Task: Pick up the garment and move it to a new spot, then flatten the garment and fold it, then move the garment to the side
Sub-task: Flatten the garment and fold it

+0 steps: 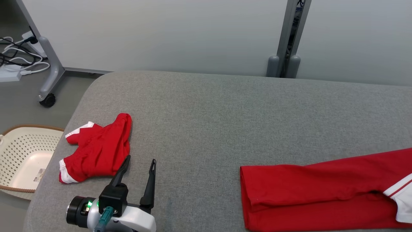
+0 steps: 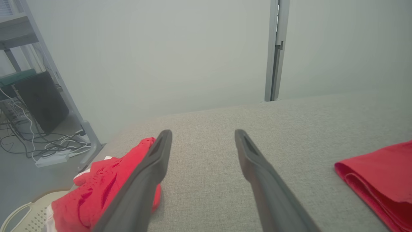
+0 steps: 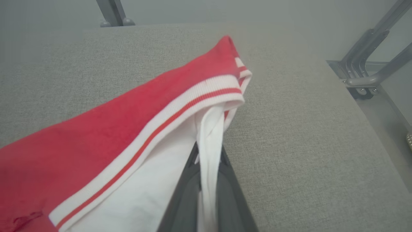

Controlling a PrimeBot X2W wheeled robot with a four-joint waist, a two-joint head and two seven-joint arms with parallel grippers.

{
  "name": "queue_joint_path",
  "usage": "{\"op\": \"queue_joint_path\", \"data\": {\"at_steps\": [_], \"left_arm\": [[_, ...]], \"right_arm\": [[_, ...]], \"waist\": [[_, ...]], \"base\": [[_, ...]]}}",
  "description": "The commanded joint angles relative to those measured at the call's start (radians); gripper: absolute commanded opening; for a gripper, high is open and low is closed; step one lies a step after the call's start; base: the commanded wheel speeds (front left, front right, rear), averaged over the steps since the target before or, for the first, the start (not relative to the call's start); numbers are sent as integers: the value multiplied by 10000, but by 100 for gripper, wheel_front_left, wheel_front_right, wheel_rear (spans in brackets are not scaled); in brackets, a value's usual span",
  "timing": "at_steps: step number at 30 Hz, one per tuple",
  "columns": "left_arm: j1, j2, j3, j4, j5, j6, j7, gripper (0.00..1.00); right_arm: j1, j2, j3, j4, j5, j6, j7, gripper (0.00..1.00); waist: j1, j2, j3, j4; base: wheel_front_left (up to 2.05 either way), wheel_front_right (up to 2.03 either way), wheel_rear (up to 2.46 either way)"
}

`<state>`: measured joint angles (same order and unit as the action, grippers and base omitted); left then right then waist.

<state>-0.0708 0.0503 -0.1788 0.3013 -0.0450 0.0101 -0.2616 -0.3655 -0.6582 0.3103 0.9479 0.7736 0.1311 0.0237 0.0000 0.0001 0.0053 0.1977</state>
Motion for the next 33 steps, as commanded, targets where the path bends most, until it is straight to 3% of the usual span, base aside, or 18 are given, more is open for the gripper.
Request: {"op": "queue_joint_path", "data": {"at_steps": [1, 15, 27, 33], "left_arm": [[0, 33, -12, 19, -63, 79, -36, 100], [354, 21, -127, 60, -468, 407, -36, 100], [507, 23, -215, 134, -741, 575, -36, 100], [445, 24, -271, 169, -775, 580, -36, 100]], "right_arm": [[-184, -117, -15, 42, -21, -7, 47, 0], [367, 118, 497, -1012, 219, -7, 571, 0], [1482, 514, 725, -4250, 649, -6, 1852, 0], [2074, 1253, 380, -5872, 1376, -4, 2636, 0]], "waist": [[0, -1, -46, 28], [0, -1, -615, -57], [0, -1, -946, -472], [0, -1, -923, -468]], "base": [[0, 0, 0], [0, 0, 0], [0, 0, 0], [0, 0, 0]]}}
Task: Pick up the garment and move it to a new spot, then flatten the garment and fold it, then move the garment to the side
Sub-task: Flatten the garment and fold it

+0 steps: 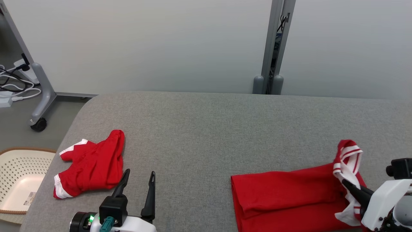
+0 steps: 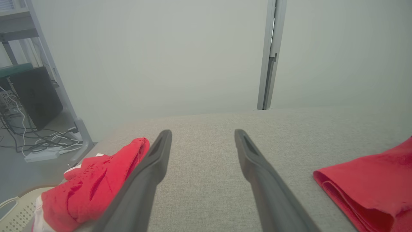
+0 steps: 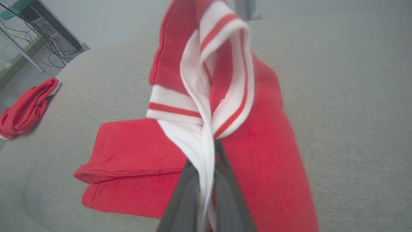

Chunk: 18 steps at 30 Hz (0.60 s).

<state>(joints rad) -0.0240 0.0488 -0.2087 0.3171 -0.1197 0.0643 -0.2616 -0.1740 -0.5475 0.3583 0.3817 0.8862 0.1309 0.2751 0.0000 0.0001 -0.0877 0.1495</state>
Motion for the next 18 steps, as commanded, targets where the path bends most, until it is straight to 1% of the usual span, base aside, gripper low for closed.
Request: {"op": "queue_joint_path", "data": {"at_steps": [1, 4, 8, 12, 13, 18], "left_arm": [[-22, 41, 39, 20, -17, 22, -36, 100], [-33, 37, 70, 48, 28, -21, -36, 100], [-80, 37, 88, 66, 47, -41, -36, 100], [-122, 39, 69, 101, 64, -77, -36, 100], [-122, 39, 69, 101, 64, -77, -36, 100], [-179, 39, 2, 140, 105, -103, -36, 100]], "right_arm": [[254, 268, -175, -464, 419, -4, 255, 0], [549, 597, -271, -990, 584, -4, 548, 0], [790, 1170, -396, -1337, 673, -2, 720, 0], [874, 1806, -413, -1449, 722, -2, 787, 0], [874, 1806, -413, -1449, 722, -2, 787, 0], [638, 2452, -230, -1343, 591, -2, 685, 0]], "waist": [[0, -1, 13, 26], [0, -1, 26, 80], [0, -1, 57, 165], [0, -1, 78, 259], [0, -1, 78, 259], [0, -1, 111, 417]], "base": [[0, 0, 0], [0, 0, 0], [0, 0, 0], [0, 0, 0], [0, 0, 0], [0, 0, 0]]}}
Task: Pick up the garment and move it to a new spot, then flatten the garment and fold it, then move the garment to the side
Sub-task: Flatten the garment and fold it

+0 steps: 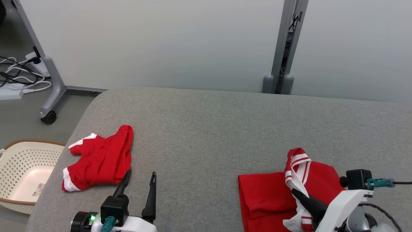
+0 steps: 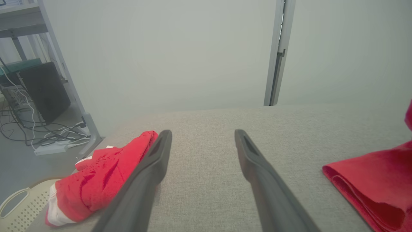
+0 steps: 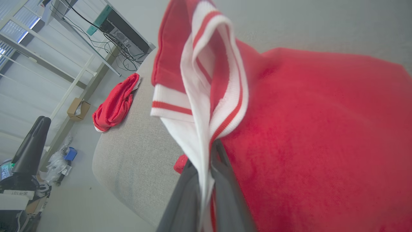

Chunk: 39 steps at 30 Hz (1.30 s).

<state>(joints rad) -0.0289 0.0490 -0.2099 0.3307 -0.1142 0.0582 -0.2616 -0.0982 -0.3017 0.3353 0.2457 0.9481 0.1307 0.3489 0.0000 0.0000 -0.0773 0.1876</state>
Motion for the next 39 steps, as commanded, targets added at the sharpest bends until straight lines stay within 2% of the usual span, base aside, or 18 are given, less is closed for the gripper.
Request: {"op": "queue_joint_path", "data": {"at_steps": [1, 12, 20, 21, 22, 23, 29, 34, 39], "left_arm": [[-153, 37, 8, 10, 58, -38, -36, 100], [-192, 35, -1, 48, 86, -111, -36, 100], [-231, 35, 1, 90, 151, -157, -36, 100], [-227, 36, -1, 87, 157, -156, -36, 100], [-225, 35, -5, 84, 161, -162, -36, 100], [-223, 33, -9, 81, 170, -149, -36, 100], [-209, 35, -43, 115, 181, -172, -36, 100], [-201, 35, -21, 177, 183, -181, -36, 100], [-209, 36, -1, 181, 160, -194, -36, 100]], "right_arm": [[-173, 112, 25, 81, -17, 0, -85, 0], [-909, 1087, 294, 1438, 57, 1, -737, 0], [-1223, 1152, 1012, 2098, 182, 1, -899, 0], [-1233, 1128, 1068, 2186, 166, 1, -954, 4], [-1265, 1130, 1117, 2281, 151, 1, -1009, 38], [-1296, 1141, 1133, 2398, 168, 1, -1070, 100], [-1459, 1164, 1528, 2383, 345, 1, -1232, 100], [-1524, 1036, 2099, 1616, 710, 1, -1297, 100], [-1680, 855, 2150, 957, 922, 1, -1722, 100]], "waist": [[0, 0, 17, 86], [0, 0, 267, 690], [0, 0, 430, 1024], [0, 0, 444, 1047], [0, 0, 458, 1068], [0, 0, 468, 1086], [0, 0, 473, 1151], [0, 0, 396, 1156], [0, 0, 334, 1143]], "base": [[0, 0, 0], [0, 0, 0], [0, 0, 0], [0, 0, 0], [0, 0, 0], [0, 0, 0], [0, 0, 0], [0, 0, 0], [0, 0, 0]]}}
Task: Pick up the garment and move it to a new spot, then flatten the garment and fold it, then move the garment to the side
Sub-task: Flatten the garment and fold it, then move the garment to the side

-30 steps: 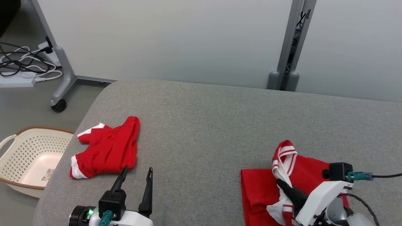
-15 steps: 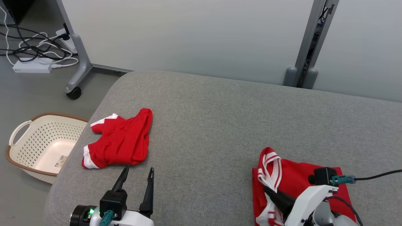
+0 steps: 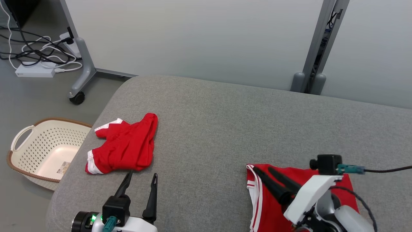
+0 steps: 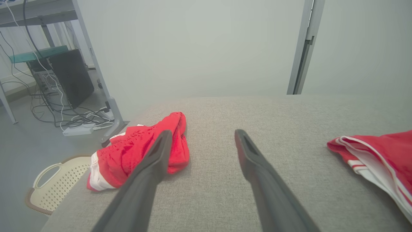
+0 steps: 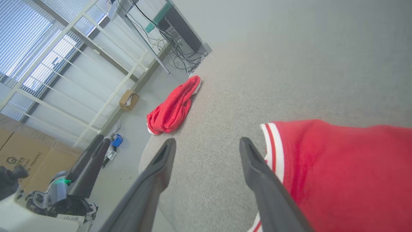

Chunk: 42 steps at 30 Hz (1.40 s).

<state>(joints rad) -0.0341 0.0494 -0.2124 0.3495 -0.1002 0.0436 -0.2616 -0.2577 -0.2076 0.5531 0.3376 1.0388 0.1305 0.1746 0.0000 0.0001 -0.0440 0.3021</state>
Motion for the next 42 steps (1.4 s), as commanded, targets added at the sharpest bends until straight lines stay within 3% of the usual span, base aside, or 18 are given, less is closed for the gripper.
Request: {"op": "queue_joint_path", "data": {"at_steps": [1, 4, 12, 16, 22, 30, 42], "left_arm": [[-165, 31, 35, -23, 9, -36, -36, 100], [-180, 32, 132, -97, 49, -8, -36, 100], [-119, 29, 330, -619, 122, 7, -36, 100], [14, 34, 433, -1085, 169, 33, -36, 100], [244, 28, 592, -1689, 73, 86, -36, 100], [661, 32, 798, -2284, 31, 64, -36, 100], [811, 31, 773, -2268, 62, -98, -36, 100]], "right_arm": [[-122, -160, -104, -62, -21, 2, -160, 100], [-416, -581, -459, -335, -651, 2, -1275, 100], [-360, -1599, -1821, -125, -4182, 2, -4092, 100], [313, -1306, -3513, -519, -5851, 0, -4399, 100], [1867, 2, -5860, -1987, -7632, 2, -4406, 100], [3220, 1115, -6591, -2822, -8652, 2, -4410, 100], [3600, 1488, -6599, -2794, -8696, 2, -4412, 100]], "waist": [[0, -1, -13, -16], [0, -1, -76, -133], [0, -1, -262, -500], [0, -1, -356, -710], [0, -1, -412, -1023], [0, -1, -410, -1325], [0, -1, -373, -1401]], "base": [[0, 0, 0], [0, 0, 0], [0, 0, 0], [0, 0, 0], [0, 0, 0], [0, 0, 0], [0, 0, 0]]}}
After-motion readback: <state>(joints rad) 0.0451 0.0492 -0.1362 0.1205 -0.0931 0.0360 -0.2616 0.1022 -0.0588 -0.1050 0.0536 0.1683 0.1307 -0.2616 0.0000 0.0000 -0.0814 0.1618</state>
